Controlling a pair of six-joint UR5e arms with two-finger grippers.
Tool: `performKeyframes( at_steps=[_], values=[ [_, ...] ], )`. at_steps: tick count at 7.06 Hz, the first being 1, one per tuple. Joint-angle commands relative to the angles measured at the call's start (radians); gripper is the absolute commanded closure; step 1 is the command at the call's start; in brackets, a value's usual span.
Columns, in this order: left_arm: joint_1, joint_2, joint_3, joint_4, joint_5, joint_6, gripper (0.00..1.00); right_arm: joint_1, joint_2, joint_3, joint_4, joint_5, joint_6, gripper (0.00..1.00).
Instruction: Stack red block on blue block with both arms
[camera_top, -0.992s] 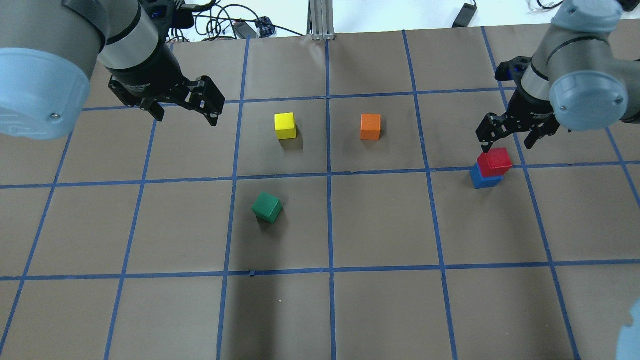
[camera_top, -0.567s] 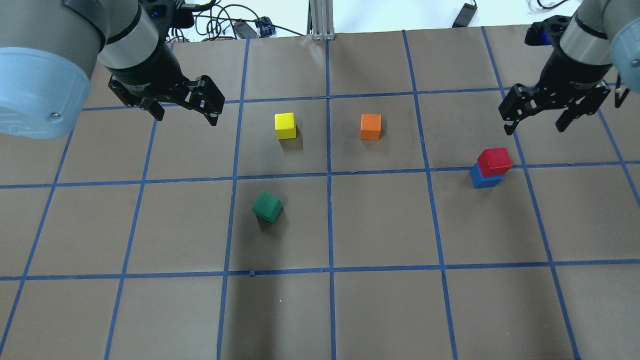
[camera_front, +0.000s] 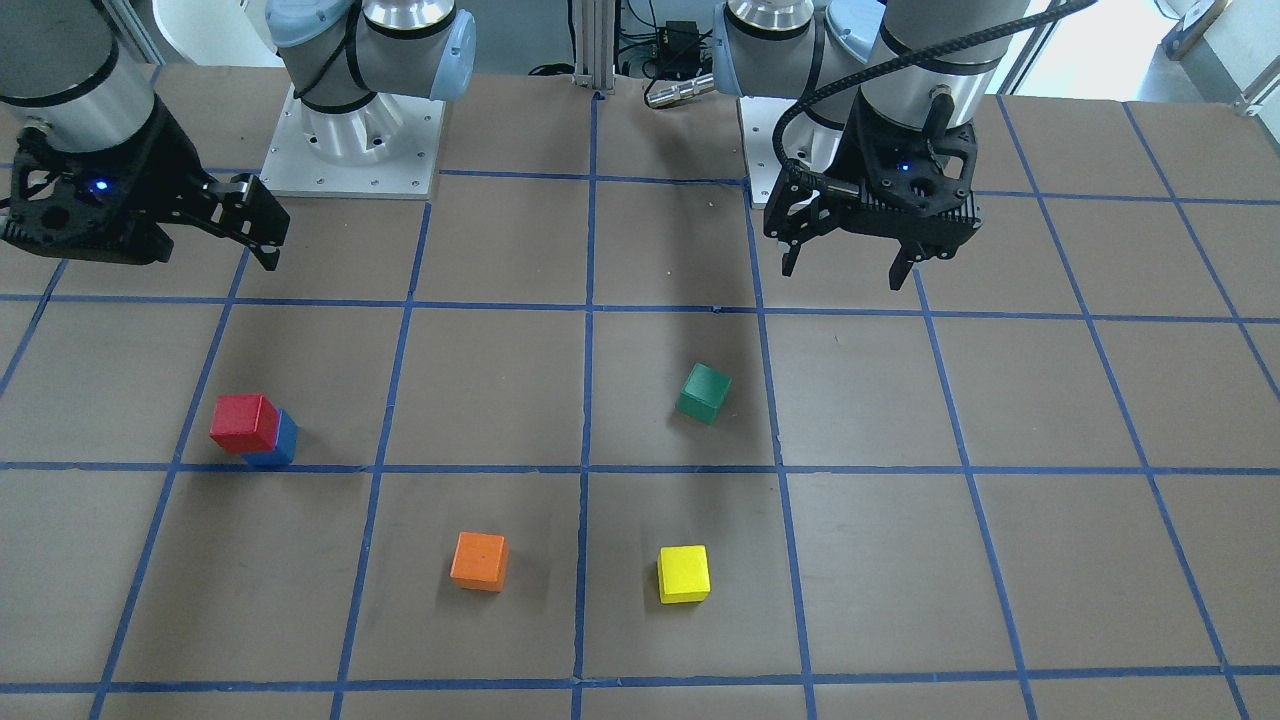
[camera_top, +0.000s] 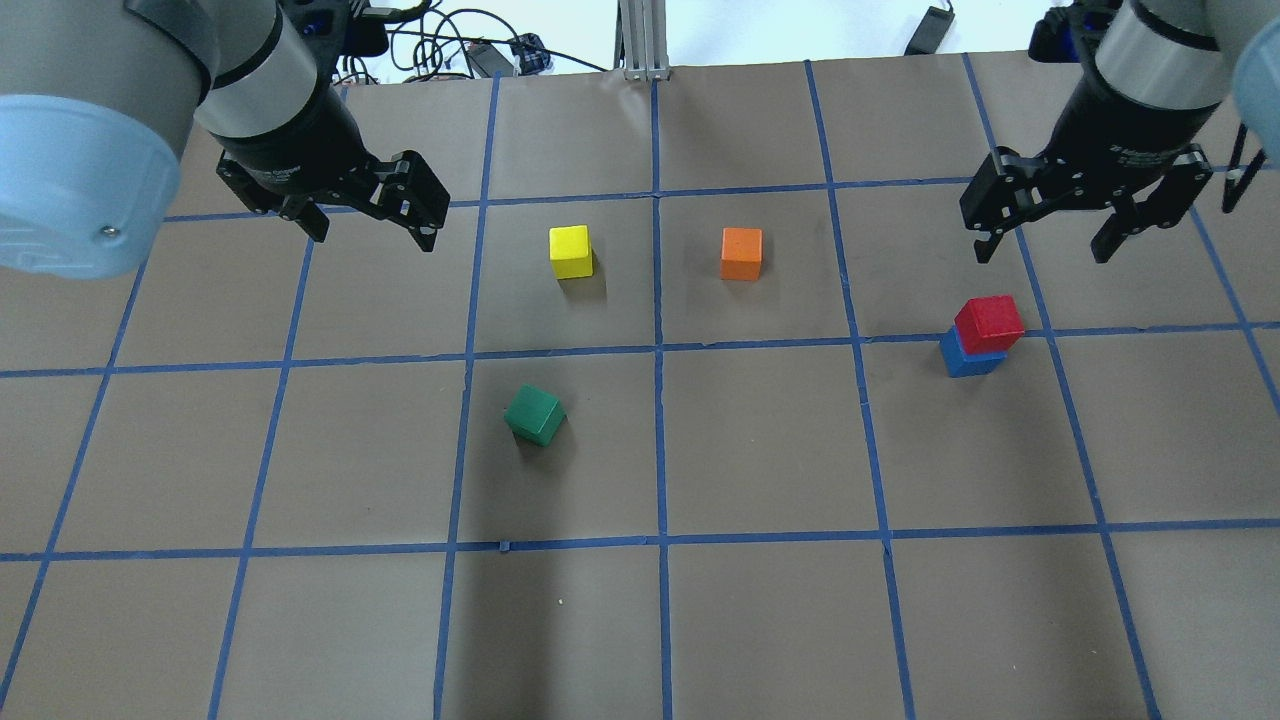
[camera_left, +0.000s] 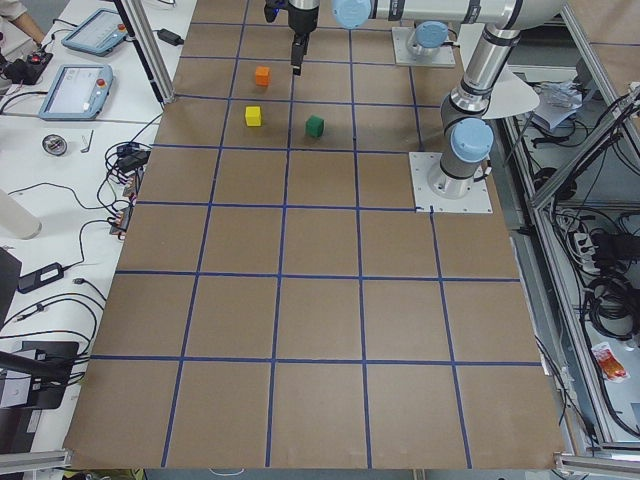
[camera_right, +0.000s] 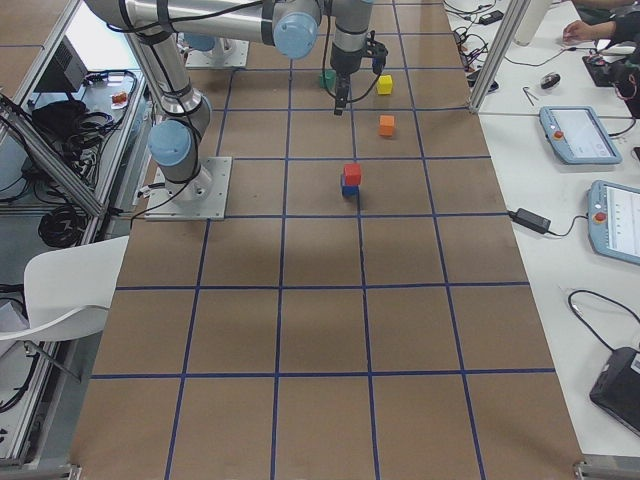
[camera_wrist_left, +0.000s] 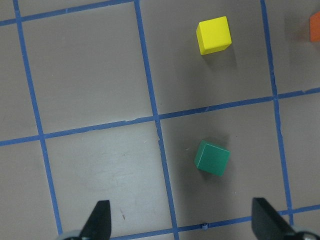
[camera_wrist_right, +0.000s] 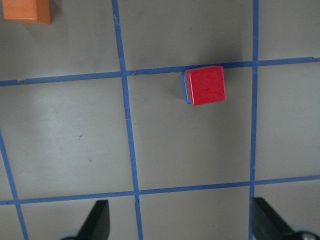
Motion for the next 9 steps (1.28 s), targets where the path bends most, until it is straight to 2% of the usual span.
performKeyframes(
  at_steps=[1, 4, 9],
  values=[
    [0.0, 0.0, 0.0, 0.0, 0.0, 0.0, 0.0, 0.068, -0.001, 0.004, 0.001, 0.007, 0.085, 0.0],
    [0.0, 0.0, 0.0, 0.0, 0.0, 0.0, 0.0, 0.077, -0.007, 0.052, -0.008, -0.008, 0.085, 0.0],
    [0.0, 0.0, 0.002, 0.0, 0.002, -0.003, 0.0, 0.077, -0.007, 0.053, -0.012, -0.005, 0.085, 0.0]
  ],
)
